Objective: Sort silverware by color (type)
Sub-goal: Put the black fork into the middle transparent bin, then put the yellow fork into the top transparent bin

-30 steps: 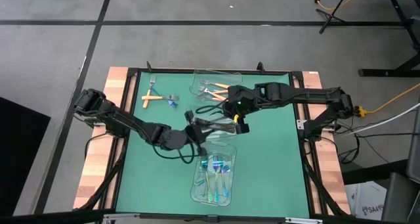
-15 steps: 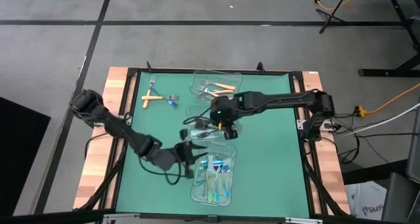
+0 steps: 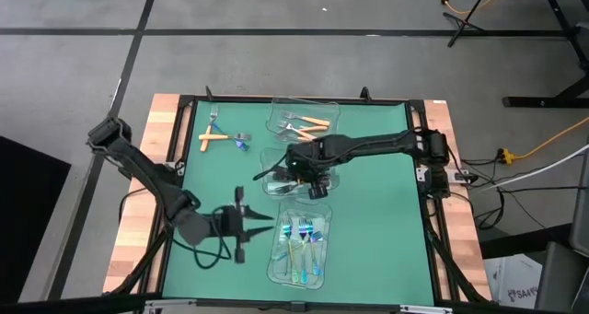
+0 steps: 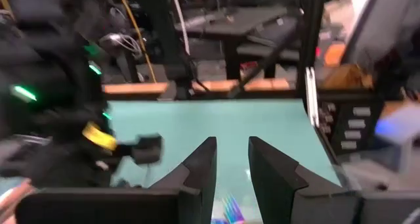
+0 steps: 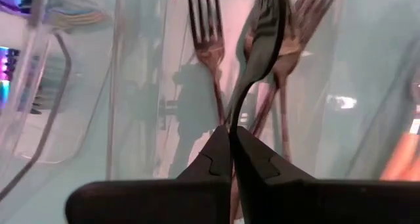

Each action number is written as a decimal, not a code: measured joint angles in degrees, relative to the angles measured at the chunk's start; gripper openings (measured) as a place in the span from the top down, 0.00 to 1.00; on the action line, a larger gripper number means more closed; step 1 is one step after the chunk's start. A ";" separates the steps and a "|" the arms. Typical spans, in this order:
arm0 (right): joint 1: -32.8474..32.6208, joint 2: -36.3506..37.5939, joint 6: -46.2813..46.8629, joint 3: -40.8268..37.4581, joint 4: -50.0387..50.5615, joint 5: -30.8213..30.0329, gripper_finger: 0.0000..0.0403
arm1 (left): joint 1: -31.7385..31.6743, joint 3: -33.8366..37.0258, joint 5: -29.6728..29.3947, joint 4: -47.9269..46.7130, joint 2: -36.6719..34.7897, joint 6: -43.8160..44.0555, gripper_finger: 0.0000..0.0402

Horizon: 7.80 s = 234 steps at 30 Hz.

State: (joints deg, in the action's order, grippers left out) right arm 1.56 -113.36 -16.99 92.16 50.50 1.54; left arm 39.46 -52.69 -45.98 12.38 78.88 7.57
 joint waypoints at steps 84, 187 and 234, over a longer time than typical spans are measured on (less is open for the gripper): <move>-0.02 22.44 -2.84 0.07 6.74 -5.49 0.79 | -88.74 -0.02 39.50 -60.14 15.42 -35.25 0.79; 1.68 21.35 10.32 0.00 -31.41 15.63 0.54 | -36.95 4.39 40.45 8.49 -15.52 -4.14 0.89; -1.53 17.31 11.26 -0.02 -39.60 11.47 0.95 | -32.11 4.37 31.70 10.29 -15.53 -9.69 0.89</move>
State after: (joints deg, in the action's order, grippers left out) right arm 0.03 -96.05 -5.74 92.14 10.90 13.02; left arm 7.35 -48.32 -14.28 22.68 63.35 -2.11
